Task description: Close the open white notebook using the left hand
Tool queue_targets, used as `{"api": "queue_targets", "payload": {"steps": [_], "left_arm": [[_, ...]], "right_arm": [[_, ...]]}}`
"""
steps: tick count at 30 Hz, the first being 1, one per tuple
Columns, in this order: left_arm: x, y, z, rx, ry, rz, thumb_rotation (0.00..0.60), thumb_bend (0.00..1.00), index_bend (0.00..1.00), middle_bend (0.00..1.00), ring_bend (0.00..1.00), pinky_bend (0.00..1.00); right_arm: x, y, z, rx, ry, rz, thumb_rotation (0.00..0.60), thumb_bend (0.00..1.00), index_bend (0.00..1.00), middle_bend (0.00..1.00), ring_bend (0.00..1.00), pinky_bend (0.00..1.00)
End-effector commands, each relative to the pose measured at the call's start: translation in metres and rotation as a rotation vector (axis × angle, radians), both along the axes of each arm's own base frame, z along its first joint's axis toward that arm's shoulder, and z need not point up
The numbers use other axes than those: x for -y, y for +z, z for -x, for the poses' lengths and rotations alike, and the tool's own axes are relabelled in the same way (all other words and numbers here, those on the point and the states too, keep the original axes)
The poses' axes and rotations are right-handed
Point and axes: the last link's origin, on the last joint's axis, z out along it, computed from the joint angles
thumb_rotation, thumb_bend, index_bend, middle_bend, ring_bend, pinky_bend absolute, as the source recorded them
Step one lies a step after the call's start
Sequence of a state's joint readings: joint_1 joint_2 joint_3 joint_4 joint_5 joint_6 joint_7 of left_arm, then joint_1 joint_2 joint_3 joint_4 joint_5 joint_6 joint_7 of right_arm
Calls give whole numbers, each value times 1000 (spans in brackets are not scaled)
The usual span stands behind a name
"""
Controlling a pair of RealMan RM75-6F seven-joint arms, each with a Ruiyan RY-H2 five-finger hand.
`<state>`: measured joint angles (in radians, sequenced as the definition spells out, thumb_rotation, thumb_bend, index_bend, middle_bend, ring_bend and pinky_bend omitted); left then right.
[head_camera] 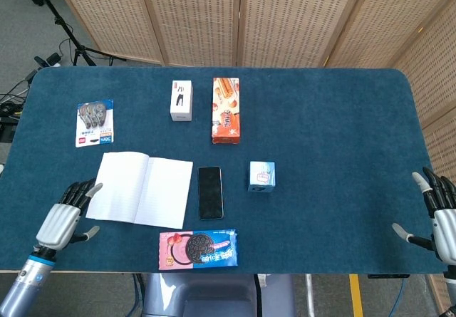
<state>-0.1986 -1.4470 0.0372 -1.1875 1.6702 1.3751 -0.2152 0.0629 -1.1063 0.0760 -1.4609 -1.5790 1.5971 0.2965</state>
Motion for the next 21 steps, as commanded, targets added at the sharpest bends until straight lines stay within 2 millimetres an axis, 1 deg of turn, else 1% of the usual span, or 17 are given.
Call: {"api": "queue_targets", "payload": {"steps": [1,5,10,15,21], "left_arm": [[0,-10,-1,13,-30,3,600,226,0,0,0,0],[0,-19,0,14,-47,8,600,279,0,0,0,0],[0,-30,1,2,-64,17,600,259,0,0,0,0],[-1,-36,4,-7,-61,4,600,236,0,0,0,0],[-5,-43,6,-21,-58,-15,600,239,0,0,0,0]], "right_arm": [[0,0,0,1,-2,-1,600,0,0,0,0,0],[0,0,0,2,-2,-4,600,0,0,0,0,0],[-1,1,0,7,-3,1,600,0,0,0,0,0],[0,3,1,13,-6,1,600,0,0,0,0,0],[0,4,1,20,-6,2,600,0,0,0,0,0]]}}
